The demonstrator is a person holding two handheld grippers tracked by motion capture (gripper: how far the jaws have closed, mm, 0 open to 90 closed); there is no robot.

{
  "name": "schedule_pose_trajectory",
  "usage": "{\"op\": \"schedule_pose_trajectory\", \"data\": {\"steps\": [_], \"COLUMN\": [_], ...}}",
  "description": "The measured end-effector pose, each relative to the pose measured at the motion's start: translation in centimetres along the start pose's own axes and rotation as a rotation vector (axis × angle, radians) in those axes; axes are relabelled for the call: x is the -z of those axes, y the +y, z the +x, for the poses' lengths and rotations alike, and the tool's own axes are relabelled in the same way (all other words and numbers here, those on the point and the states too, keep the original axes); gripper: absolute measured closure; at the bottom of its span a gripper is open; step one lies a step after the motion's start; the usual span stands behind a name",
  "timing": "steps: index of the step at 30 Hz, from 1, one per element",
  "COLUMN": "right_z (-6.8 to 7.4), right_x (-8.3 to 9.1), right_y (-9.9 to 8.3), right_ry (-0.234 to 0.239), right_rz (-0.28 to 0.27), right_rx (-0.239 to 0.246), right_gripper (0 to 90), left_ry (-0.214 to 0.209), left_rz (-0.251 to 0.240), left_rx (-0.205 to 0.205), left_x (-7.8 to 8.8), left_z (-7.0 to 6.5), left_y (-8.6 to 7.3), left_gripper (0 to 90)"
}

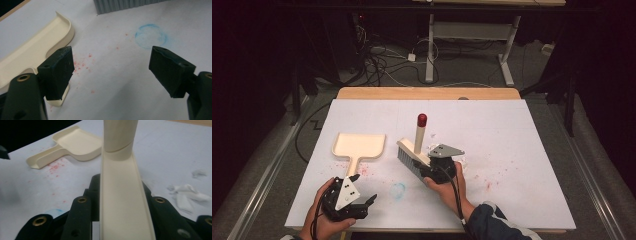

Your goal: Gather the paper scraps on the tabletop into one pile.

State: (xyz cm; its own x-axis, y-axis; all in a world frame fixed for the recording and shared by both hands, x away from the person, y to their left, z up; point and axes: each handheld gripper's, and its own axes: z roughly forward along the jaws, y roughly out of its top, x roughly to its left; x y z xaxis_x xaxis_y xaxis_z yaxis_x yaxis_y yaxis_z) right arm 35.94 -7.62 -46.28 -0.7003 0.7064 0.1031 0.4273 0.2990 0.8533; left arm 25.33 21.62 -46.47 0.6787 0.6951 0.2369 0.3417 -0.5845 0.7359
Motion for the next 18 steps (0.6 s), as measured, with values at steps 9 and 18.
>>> {"op": "schedule_pose_trajectory", "data": {"steps": [9, 18], "right_z": [-3.2, -4.7], "right_x": [2.2, 5.0], "right_y": [-0.8, -0.5], "right_ry": [-0.104, -0.109], "right_rz": [0.01, -0.016], "right_rx": [-0.07, -0.101], "right_gripper": [67.9, 68.0], "left_ry": [-0.007, -0.009], "left_rz": [0.011, 0.018], "left_rx": [-0.006, -0.009], "left_x": [-0.2, -0.4], "left_z": [-0.3, -0.3], "left_y": [0.2, 0.3], "left_gripper": [19.6, 19.6]}}
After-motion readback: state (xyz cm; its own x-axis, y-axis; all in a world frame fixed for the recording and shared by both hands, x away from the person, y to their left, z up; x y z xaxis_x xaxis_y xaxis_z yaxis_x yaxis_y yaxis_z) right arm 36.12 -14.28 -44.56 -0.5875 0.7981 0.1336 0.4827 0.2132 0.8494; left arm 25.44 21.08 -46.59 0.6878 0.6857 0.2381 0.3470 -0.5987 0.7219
